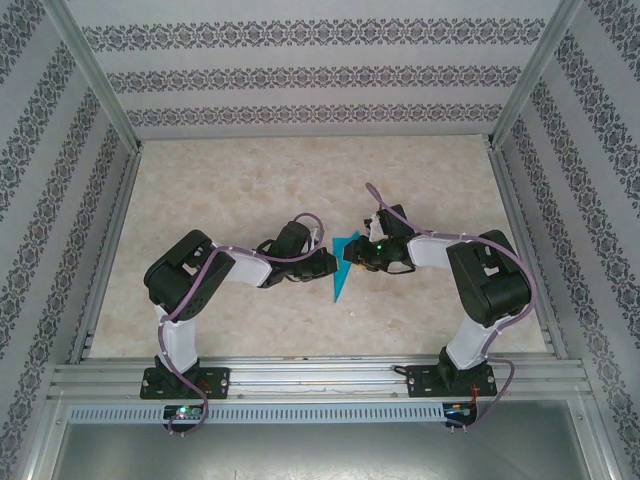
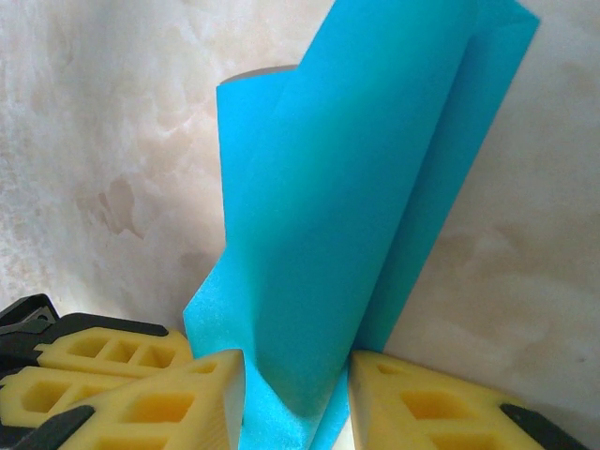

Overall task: Fold a paper plane with a square sheet of paper (fold left side to right side)
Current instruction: Fold the wing for the fifth time at the center of the table.

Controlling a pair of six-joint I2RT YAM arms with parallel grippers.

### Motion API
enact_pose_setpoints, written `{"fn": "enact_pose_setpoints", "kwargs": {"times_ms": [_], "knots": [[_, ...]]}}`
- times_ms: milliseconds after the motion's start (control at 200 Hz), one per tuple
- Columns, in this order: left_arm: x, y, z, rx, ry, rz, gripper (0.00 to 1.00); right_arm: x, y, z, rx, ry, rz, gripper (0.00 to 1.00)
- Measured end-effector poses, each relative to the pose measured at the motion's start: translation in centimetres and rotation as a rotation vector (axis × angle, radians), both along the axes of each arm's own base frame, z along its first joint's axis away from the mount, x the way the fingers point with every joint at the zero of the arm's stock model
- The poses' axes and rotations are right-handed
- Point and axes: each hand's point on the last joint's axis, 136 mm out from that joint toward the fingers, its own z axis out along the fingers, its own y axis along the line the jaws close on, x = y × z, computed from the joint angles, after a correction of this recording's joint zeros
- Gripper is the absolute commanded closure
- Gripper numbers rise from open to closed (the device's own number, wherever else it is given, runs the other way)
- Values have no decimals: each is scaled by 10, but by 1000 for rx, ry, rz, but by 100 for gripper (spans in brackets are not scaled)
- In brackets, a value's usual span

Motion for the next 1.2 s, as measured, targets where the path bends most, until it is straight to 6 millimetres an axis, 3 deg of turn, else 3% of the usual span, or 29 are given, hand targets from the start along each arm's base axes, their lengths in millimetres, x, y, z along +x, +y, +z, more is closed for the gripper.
{"fn": "enact_pose_setpoints", "kwargs": {"times_ms": [714, 1204], "knots": [[0, 2, -7, 33, 33, 8, 100, 0, 0, 1, -10, -6, 10, 62], [1, 3, -9, 65, 63, 17, 100, -3, -5, 5, -12, 2, -16, 59]]}}
